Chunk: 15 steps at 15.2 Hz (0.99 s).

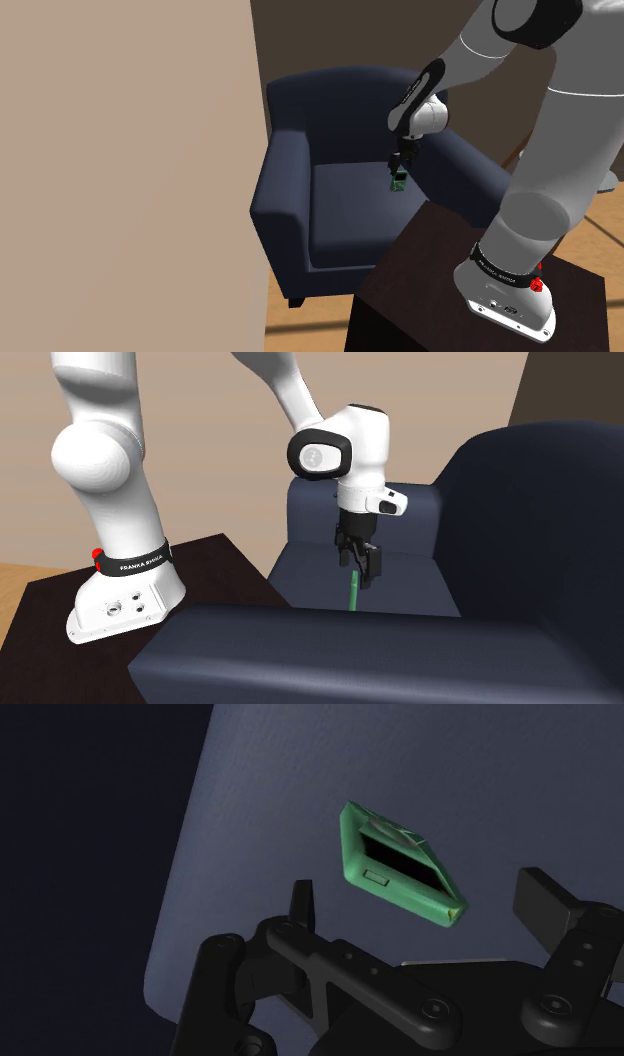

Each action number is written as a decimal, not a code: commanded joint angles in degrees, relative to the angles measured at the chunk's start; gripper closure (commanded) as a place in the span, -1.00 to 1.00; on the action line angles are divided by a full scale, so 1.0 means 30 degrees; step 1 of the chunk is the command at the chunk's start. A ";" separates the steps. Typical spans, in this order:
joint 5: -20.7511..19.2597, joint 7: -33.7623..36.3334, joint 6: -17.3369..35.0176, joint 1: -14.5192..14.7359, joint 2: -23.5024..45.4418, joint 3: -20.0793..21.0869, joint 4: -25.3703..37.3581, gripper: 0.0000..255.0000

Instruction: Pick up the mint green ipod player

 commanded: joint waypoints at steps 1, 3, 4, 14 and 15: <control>0.0653 -0.0473 0.0520 -0.0175 0.0679 0.0237 0.0100 -1.00; 0.1225 -0.0882 0.1002 -0.0361 0.1267 0.0529 0.0153 -1.00; 0.1511 -0.1087 0.1238 -0.0468 0.1561 0.0691 0.0187 -1.00; 0.1925 -0.1415 0.1586 -0.0675 0.1997 0.0952 0.0242 1.00; 0.1931 -0.1424 0.1590 -0.0681 0.2001 0.0954 0.0242 1.00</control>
